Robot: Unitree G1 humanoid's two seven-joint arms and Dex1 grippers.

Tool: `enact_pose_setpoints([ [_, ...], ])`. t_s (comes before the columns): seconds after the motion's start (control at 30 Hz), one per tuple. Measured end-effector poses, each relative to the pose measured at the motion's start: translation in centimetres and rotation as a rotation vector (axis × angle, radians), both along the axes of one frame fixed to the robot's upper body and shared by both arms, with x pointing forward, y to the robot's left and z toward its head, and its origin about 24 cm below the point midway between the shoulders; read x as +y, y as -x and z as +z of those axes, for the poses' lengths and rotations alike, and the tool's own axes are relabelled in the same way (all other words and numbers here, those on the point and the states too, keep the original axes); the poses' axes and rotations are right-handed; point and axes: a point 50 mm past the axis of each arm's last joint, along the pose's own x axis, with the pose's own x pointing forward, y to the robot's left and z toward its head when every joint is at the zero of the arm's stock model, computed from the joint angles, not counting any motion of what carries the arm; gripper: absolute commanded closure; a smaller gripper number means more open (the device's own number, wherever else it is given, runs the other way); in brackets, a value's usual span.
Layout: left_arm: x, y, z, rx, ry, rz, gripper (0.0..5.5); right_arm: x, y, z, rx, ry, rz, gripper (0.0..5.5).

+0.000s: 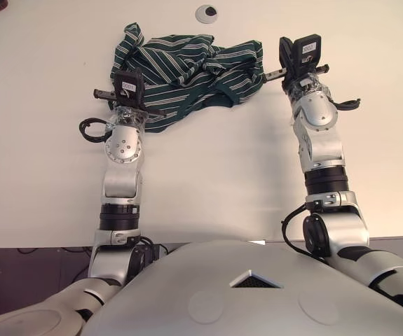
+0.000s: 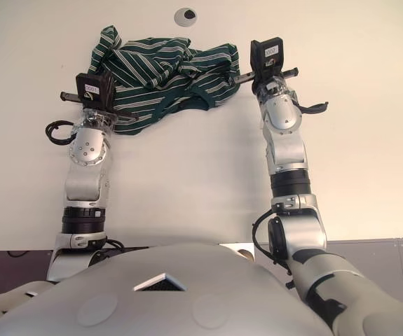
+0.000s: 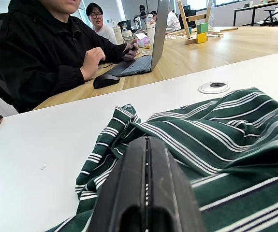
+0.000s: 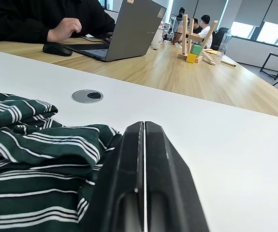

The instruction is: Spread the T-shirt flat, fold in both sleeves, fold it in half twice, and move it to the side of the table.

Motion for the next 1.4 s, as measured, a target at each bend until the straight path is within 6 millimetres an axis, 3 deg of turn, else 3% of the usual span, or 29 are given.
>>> enact_pose_setpoints([
  [0.1,-0.9,1.2,0.4,0.025,-0.056,-0.223,4.73,0.0,0.0,-0.1,0.000,0.002,0.002,5.50],
  [0.2,-1.6,4.8,0.4,0.145,-0.196,-0.570,4.20,-0.1,0.0,-0.2,0.003,0.005,0.000,5.50],
  [0.3,-0.5,6.6,-0.2,0.250,-0.250,-0.625,3.78,-0.1,0.0,-0.3,0.008,0.009,-0.003,5.50],
  [0.57,-0.2,5.9,-1.5,0.308,-0.371,-0.552,3.63,0.0,0.0,-0.5,0.017,0.010,0.002,5.50],
  [0.73,0.1,4.2,-1.8,0.383,-0.350,-0.442,4.25,0.0,0.0,-0.5,0.016,0.009,0.002,5.50],
  [0.93,-0.2,3.4,-1.9,0.339,-0.343,-0.392,5.16,0.2,0.0,-0.5,0.015,0.012,0.012,5.50],
  [1.0,0.3,3.3,-2.0,0.333,-0.326,-0.357,5.50,1.5,0.3,-0.3,0.004,0.033,0.159,5.10],
  [1.07,0.8,3.1,-1.7,0.311,-0.303,-0.335,5.50,2.8,1.0,-0.4,0.026,0.113,0.421,4.80],
  [1.17,0.8,2.8,-0.6,0.250,-0.275,-0.370,5.50,2.6,1.9,-0.7,0.063,0.240,0.639,4.34],
  [1.33,0.0,2.1,3.0,0.094,-0.225,-0.457,5.50,2.4,2.1,0.2,0.060,0.327,0.773,3.41],
  [1.4,0.0,1.8,3.6,0.073,-0.218,-0.463,5.50,2.4,2.3,0.0,0.071,0.424,0.818,3.37],
])
